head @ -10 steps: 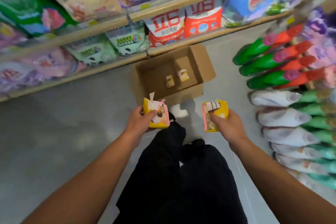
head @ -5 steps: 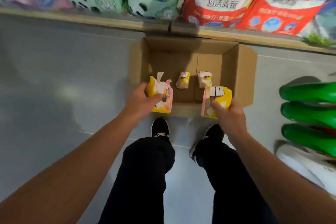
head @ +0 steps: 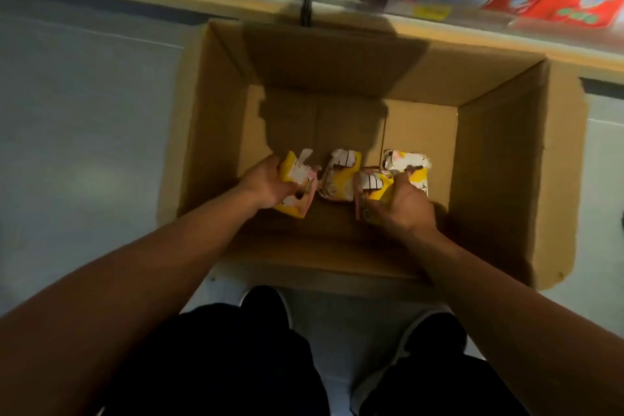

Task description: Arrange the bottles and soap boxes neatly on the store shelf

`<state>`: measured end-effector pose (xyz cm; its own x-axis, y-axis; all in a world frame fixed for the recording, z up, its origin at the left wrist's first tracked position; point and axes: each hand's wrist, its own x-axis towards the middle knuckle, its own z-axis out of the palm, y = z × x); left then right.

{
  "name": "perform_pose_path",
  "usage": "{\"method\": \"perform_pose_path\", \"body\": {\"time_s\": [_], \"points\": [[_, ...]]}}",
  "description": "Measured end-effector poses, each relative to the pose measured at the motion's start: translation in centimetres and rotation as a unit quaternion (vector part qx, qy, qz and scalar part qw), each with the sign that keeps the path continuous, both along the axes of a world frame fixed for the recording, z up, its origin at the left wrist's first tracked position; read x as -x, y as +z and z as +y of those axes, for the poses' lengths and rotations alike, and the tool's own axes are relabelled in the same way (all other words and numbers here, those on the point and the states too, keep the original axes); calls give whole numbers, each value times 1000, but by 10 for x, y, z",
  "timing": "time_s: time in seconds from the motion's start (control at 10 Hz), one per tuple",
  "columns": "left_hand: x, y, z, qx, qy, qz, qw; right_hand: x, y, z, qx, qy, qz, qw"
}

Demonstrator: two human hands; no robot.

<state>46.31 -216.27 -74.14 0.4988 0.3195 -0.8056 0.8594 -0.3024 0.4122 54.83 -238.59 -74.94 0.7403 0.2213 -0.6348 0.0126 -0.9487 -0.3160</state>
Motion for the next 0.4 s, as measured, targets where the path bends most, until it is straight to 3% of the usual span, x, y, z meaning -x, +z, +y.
{"method": "perform_pose_path", "body": {"time_s": [0.1, 0.2, 0.3, 0.4], "points": [[0, -23, -7, -31, -42, 16, 999, 0, -10, 1, 70, 72, -72, 992], [0, -27, -5, -74, -76, 20, 994, -7, -8, 2, 86, 65, -81, 991], [2, -10, -1, -89, -72, -13, 993, -9, 6, -1, 58, 38, -60, 996], [16, 29, -5, -46, 9, -20, 999, 3, 43, -16, 24, -7, -31, 999]]}}
